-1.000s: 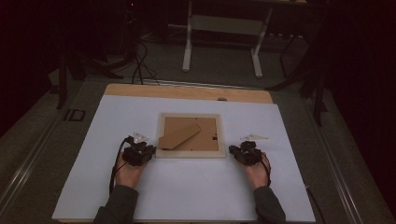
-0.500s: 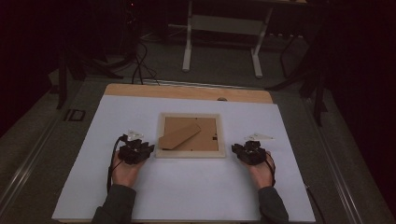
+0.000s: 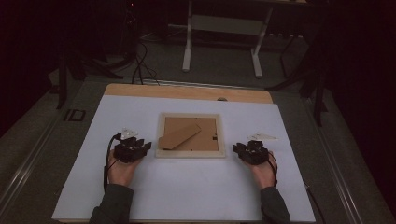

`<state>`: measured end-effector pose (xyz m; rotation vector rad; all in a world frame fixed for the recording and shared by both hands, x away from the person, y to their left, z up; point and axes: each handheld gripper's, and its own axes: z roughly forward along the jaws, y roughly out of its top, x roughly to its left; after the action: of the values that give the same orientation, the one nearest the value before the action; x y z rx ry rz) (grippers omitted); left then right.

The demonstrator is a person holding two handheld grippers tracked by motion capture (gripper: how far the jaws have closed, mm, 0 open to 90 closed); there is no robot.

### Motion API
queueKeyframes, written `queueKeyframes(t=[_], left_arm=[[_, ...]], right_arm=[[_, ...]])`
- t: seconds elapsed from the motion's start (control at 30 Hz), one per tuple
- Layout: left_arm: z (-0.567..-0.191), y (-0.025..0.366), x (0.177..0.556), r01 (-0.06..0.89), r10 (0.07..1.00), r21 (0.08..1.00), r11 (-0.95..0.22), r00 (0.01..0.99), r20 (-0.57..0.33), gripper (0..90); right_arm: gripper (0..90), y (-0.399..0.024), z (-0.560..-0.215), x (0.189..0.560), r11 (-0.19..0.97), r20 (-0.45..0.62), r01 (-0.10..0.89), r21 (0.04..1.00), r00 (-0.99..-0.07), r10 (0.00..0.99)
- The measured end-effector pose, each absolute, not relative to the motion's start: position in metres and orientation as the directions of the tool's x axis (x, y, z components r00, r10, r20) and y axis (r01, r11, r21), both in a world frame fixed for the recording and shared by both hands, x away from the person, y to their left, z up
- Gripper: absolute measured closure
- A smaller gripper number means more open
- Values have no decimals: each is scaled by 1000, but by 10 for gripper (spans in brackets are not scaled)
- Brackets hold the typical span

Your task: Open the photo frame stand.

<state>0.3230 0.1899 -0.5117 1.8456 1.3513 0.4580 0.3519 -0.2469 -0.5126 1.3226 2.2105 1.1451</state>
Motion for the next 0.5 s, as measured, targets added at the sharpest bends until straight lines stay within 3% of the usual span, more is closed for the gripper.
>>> queueKeyframes(t=[0.5], left_arm=[[-488, 200, 319, 615, 906, 782, -103, 382, -181, 578]], right_arm=[[677, -250, -510, 351, 251, 134, 586, 771, -534, 835]])
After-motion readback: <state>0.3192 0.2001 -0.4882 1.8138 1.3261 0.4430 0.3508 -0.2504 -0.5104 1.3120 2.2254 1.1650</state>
